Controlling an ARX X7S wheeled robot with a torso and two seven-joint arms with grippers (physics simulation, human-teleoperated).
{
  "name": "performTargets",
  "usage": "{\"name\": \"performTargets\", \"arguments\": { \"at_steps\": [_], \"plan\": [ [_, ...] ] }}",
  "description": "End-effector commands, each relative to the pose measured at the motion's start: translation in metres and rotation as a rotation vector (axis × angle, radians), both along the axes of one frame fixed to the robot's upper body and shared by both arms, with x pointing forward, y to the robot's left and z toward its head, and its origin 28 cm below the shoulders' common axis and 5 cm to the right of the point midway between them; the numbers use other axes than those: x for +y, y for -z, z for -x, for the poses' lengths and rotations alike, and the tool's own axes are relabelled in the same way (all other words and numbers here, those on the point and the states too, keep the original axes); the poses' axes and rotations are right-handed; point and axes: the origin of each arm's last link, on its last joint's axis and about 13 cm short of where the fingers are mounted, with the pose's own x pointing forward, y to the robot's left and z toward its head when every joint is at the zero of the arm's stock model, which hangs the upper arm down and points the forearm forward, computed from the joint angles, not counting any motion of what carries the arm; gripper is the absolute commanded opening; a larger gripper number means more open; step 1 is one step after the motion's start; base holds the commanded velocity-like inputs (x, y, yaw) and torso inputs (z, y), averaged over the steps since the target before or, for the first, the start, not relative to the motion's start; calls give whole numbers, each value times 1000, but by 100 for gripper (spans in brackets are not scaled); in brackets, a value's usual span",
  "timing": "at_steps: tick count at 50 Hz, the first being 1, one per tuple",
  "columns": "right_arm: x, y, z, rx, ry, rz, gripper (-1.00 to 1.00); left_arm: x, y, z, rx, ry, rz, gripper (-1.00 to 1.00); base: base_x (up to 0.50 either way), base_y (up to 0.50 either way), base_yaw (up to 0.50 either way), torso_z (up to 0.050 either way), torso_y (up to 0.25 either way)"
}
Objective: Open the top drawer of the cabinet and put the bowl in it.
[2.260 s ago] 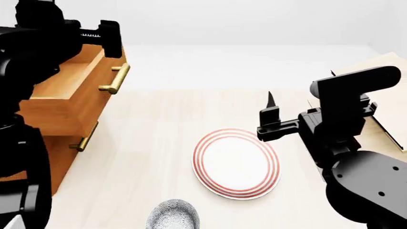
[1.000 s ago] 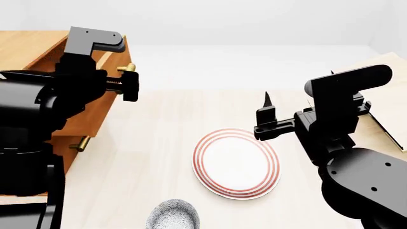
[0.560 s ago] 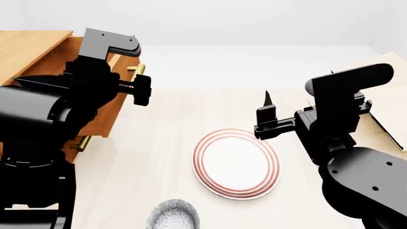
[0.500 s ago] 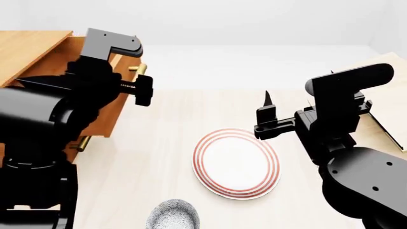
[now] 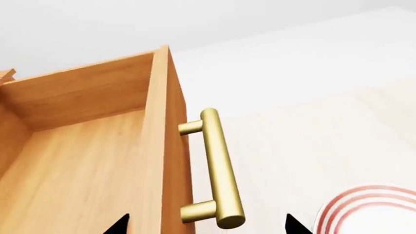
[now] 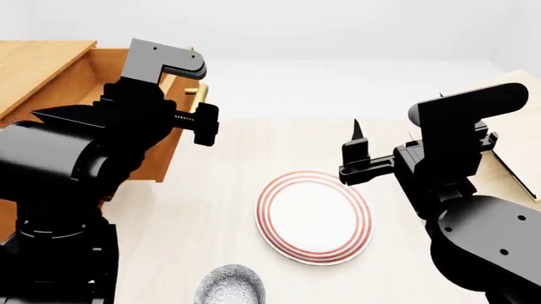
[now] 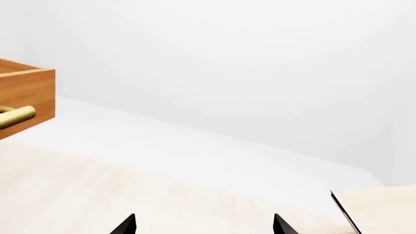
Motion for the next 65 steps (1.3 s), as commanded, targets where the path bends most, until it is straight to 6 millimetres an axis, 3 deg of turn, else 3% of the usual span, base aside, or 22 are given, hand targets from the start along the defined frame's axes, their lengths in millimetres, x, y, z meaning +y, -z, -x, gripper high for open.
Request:
{"name": "performTargets", "arguments": {
  "at_steps": [1,10,18,22,30,35,45,65],
  "plan": [
    [0,0,0,-1,0,-1,100,-34,-5,12,18,301,91,100,0,0,0,0,0],
    [0,-1,0,-2,0,-2,100,-32,-15,11,-19,288,93,100,0,0,0,0,4],
    [0,-1,1,-4,-2,-3,100,-19,-56,10,-188,205,144,100,0,0,-1,0,1],
    [0,-2,2,-5,-1,-6,100,-14,-74,17,-256,214,161,100,0,0,0,0,0],
    [0,-2,4,-4,-5,-8,100,-10,-79,34,-310,232,144,100,0,0,0,0,0],
    [-1,-4,6,-8,-4,-10,100,-10,-78,49,-317,289,133,100,0,0,0,0,0],
    [-1,-4,6,-11,-2,-12,100,-13,-57,84,-298,438,105,100,0,0,0,0,0],
    [-2,-2,9,-16,1,-17,100,-7,-16,136,-275,655,91,100,0,0,0,0,0]
  ]
}}
